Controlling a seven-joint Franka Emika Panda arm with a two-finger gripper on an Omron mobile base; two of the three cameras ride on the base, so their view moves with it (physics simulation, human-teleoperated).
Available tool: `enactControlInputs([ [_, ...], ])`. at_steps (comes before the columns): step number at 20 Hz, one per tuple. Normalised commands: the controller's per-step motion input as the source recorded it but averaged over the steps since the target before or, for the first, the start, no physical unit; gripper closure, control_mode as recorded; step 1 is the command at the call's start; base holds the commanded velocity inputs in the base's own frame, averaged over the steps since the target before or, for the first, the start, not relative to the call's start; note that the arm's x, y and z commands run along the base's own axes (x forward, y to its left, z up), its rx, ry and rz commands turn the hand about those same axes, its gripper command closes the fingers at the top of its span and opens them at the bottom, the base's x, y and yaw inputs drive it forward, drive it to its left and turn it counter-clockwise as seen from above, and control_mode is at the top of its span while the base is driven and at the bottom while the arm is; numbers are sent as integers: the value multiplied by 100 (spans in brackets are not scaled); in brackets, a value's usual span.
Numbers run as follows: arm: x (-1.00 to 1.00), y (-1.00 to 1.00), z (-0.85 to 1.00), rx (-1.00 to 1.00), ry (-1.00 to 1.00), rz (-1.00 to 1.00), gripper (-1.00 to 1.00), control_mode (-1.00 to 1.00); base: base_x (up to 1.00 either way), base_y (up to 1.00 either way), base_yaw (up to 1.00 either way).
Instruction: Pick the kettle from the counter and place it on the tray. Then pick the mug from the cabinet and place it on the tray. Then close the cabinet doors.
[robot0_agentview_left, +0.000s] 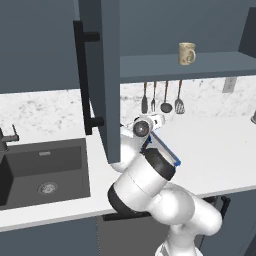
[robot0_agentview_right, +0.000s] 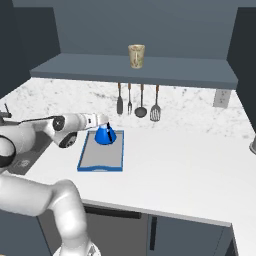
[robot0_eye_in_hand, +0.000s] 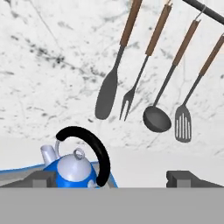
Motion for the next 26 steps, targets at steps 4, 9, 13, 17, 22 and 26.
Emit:
enactControlInputs([
  [4, -13, -33, 60, 15, 10, 0, -100, -100, 0, 0, 0],
  [9, -35, -28, 33, 21, 17, 0, -100, -100, 0, 0, 0],
  [13, -46, -24, 37, 20, 6, 4, -100, -100, 0, 0, 0],
  [17, -46, -34, 36, 12, 0, 15, -100, -100, 0, 0, 0],
  [22, -67, -40, 19, 9, -14, 26, -100, -100, 0, 0, 0],
  [26, -38, -37, 37, 5, -10, 17, -100, -100, 0, 0, 0],
])
